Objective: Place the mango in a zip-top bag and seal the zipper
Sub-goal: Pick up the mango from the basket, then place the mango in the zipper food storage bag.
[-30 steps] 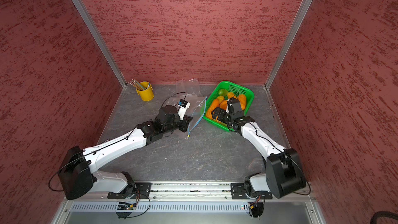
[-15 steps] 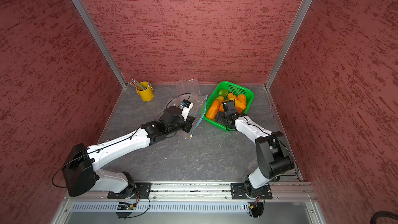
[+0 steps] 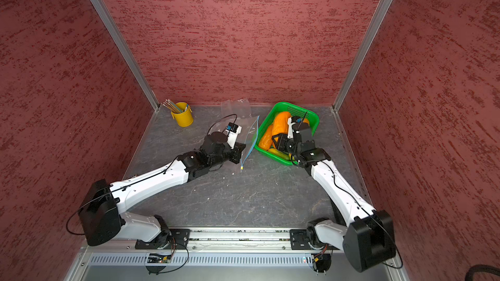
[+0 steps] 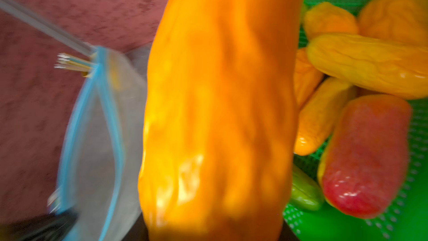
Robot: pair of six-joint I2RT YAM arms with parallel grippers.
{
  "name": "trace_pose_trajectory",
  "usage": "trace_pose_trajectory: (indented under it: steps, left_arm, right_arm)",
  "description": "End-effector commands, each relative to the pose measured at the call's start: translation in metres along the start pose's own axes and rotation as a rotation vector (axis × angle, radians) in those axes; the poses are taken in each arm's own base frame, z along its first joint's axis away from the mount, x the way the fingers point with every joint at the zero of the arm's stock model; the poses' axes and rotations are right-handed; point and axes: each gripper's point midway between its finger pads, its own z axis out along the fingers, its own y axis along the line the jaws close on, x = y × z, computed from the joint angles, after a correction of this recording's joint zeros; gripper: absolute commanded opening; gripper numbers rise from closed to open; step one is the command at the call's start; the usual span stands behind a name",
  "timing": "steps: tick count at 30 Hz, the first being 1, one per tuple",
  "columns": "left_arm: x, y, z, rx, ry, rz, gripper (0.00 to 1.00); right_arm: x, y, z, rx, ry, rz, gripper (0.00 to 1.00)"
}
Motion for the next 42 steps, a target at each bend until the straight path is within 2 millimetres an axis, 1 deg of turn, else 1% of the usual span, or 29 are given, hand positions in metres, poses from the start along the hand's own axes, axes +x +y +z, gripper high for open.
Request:
trace_pose_trajectory:
  steps: [1, 4, 6, 9, 12, 15, 19, 24, 26, 30, 32, 35, 37, 40, 42]
  left_arm:
    - [0.002, 0.003, 0.007, 0.013, -0.005, -0.027, 0.0]
    - [0.001, 0.004, 0.008, 0.016, -0.003, -0.033, 0.0]
    - [0.001, 0.006, 0.008, 0.014, -0.003, -0.039, 0.0]
    - [0.0, 0.006, 0.008, 0.016, -0.006, -0.04, 0.0]
    - [0.0, 0.005, 0.006, 0.02, -0.008, -0.039, 0.0]
    - [0.001, 0.006, 0.004, 0.018, -0.011, -0.04, 0.0]
    - [-0.001, 0.009, -0.003, 0.007, -0.028, -0.043, 0.0]
    - [-0.004, 0.018, -0.011, -0.014, -0.048, -0.051, 0.0]
    - [-0.006, 0.02, -0.014, -0.016, -0.054, -0.055, 0.0]
    - [-0.007, 0.017, -0.015, 0.008, -0.05, -0.036, 0.0]
    - [-0.007, 0.009, -0.015, 0.037, -0.041, -0.013, 0.0]
    - [-0.005, -0.008, -0.014, 0.085, -0.024, 0.039, 0.0]
    - [-0.002, -0.017, -0.013, 0.116, -0.011, 0.065, 0.0]
    - [0.002, -0.026, -0.014, 0.16, 0.009, 0.094, 0.0]
    - [0.005, -0.031, -0.016, 0.193, 0.025, 0.107, 0.0]
  right_arm:
    - [0.021, 0.04, -0.015, -0.237, 0.068, -0.059, 0.15]
    - [0.028, 0.062, -0.03, -0.365, 0.079, -0.088, 0.15]
    - [0.038, 0.075, -0.035, -0.445, 0.124, -0.094, 0.15]
    - [0.059, 0.091, -0.035, -0.519, 0.2, -0.103, 0.14]
    - [0.077, 0.098, -0.028, -0.55, 0.273, -0.111, 0.13]
    - [0.091, 0.092, -0.012, -0.522, 0.33, -0.109, 0.13]
    - [0.1, 0.081, 0.004, -0.471, 0.371, -0.097, 0.13]
    - [0.109, 0.069, 0.018, -0.429, 0.402, -0.08, 0.13]
    - [0.11, 0.069, 0.017, -0.436, 0.397, -0.082, 0.13]
    - [0.113, 0.066, 0.022, -0.423, 0.417, -0.074, 0.12]
    - [0.113, 0.066, 0.027, -0.417, 0.431, -0.07, 0.12]
    - [0.111, 0.075, 0.031, -0.422, 0.449, -0.073, 0.12]
    - [0.107, 0.078, 0.034, -0.416, 0.455, -0.056, 0.11]
    - [0.091, 0.09, 0.033, -0.437, 0.423, -0.021, 0.11]
    - [0.083, 0.095, 0.034, -0.448, 0.4, 0.026, 0.14]
